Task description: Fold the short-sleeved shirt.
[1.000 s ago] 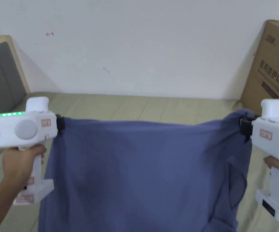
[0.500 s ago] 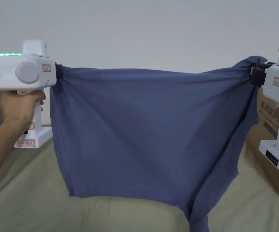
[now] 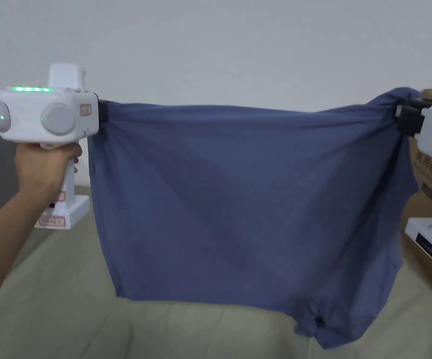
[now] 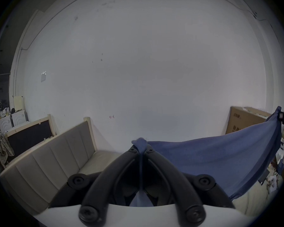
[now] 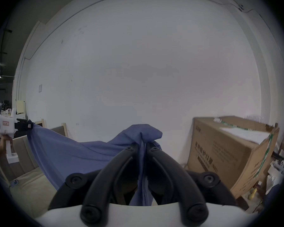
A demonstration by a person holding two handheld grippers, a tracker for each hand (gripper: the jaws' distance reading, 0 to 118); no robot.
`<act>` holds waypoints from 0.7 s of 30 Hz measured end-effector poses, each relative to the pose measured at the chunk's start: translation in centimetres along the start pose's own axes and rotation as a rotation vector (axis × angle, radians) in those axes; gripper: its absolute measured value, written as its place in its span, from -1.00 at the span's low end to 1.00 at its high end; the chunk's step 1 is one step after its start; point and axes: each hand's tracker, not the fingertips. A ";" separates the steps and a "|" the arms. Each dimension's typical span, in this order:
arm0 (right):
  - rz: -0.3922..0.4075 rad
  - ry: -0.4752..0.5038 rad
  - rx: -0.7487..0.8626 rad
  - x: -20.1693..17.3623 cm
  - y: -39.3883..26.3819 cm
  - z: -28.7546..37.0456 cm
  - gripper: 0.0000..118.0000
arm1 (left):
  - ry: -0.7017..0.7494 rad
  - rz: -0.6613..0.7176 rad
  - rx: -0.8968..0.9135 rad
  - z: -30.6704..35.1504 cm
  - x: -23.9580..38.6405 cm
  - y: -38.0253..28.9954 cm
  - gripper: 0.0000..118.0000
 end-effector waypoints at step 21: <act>-0.232 0.034 -0.384 1.6 -23.6 15.4 -0.85 | -0.093 -0.029 -0.402 13.1 -1.0 -26.6 -0.97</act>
